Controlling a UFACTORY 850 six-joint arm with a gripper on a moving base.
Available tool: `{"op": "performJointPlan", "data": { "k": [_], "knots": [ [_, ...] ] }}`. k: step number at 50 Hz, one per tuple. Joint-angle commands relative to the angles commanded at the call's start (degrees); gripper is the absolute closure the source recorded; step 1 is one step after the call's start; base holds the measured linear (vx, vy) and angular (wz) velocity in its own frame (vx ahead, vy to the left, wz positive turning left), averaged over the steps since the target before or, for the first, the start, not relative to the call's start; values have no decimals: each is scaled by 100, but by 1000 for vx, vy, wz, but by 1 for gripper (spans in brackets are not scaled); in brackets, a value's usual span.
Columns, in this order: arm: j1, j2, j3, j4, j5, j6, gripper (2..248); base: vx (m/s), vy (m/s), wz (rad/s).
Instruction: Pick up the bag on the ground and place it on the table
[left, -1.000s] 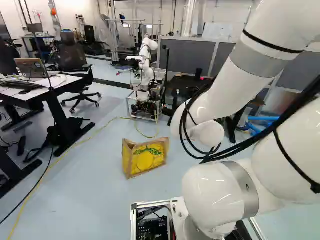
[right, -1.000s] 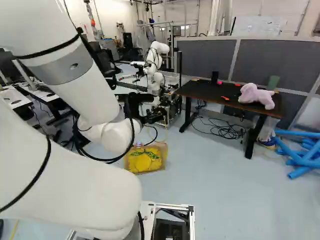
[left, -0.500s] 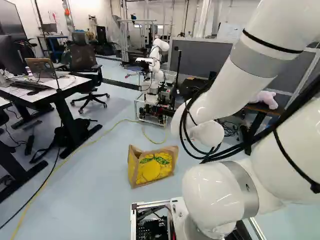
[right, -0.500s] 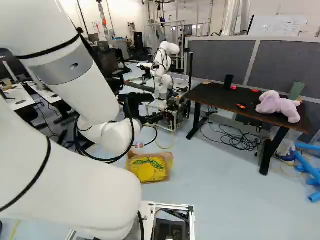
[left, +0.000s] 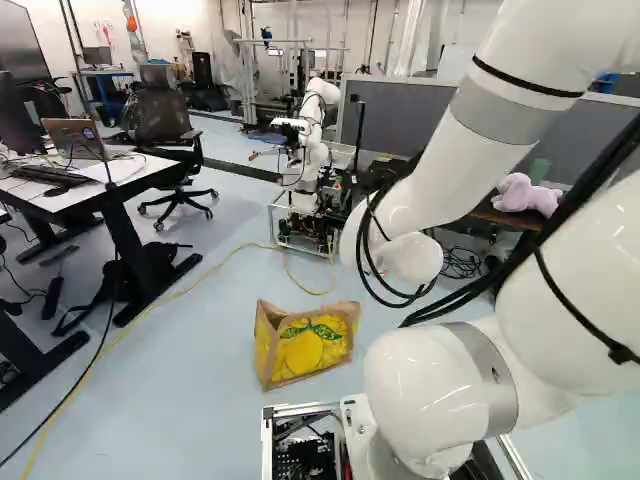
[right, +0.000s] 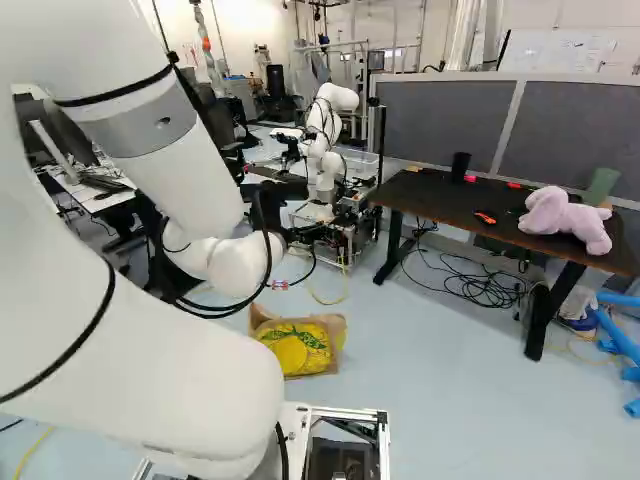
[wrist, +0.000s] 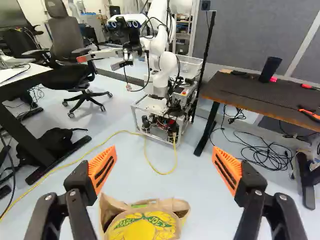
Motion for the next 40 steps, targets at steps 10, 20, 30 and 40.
{"op": "performJointPlan", "data": {
  "k": [10, 20, 30, 40],
  "knots": [
    [41, -332, -300, 0, -103, 0, 3, 0, 0, 0],
    [159, -642, -590, 99, -322, 0, 3, 0, 0, 0],
    [341, -876, -818, 304, -608, 0, 3, 0, 0, 0],
    [531, -1095, -1036, 521, -905, 0, 3, 0, 0, 0]
  ]
}}
